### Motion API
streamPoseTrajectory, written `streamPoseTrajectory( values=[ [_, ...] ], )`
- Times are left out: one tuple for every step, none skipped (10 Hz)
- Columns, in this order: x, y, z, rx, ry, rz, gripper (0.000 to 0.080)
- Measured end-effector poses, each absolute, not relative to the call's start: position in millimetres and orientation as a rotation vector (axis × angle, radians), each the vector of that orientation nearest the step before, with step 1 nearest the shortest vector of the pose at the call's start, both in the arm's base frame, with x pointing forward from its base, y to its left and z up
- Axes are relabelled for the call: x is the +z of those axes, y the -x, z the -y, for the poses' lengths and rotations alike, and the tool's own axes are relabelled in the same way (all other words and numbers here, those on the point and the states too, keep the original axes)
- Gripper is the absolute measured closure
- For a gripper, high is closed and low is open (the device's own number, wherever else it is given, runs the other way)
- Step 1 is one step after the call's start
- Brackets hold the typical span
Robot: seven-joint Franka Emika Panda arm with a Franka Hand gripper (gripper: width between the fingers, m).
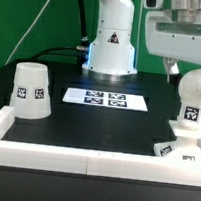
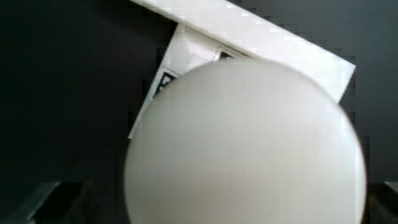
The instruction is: Assemble lamp
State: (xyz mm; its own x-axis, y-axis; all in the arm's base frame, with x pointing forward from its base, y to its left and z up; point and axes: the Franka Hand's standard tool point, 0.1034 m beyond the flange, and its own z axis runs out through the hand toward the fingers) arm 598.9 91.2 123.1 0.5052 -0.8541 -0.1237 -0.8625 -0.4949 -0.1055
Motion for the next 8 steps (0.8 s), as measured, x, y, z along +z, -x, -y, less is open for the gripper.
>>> streamPoseTrajectory(
  values=[
    [123.1,-598.2,-93.9,0.075,2.632,-1.427,0.0102],
    [123.7,-597.6,-97.4,0.060,2.702,-1.303,0.0101],
    [124.0,-597.9,-97.3,0.039,2.797,-1.084,0.0101],
    [123.7,-598.1,-95.9,0.028,2.849,-0.930,0.0101],
    [123.2,-598.2,-93.6,0.022,2.877,-0.838,0.0101],
    [123.2,-598.2,-93.6,0.017,2.895,-0.777,0.0101],
    [123.1,-598.2,-93.3,0.008,2.926,-0.654,0.0101],
    [123.1,-598.2,-93.3,0.004,2.938,-0.597,0.0101]
  ],
)
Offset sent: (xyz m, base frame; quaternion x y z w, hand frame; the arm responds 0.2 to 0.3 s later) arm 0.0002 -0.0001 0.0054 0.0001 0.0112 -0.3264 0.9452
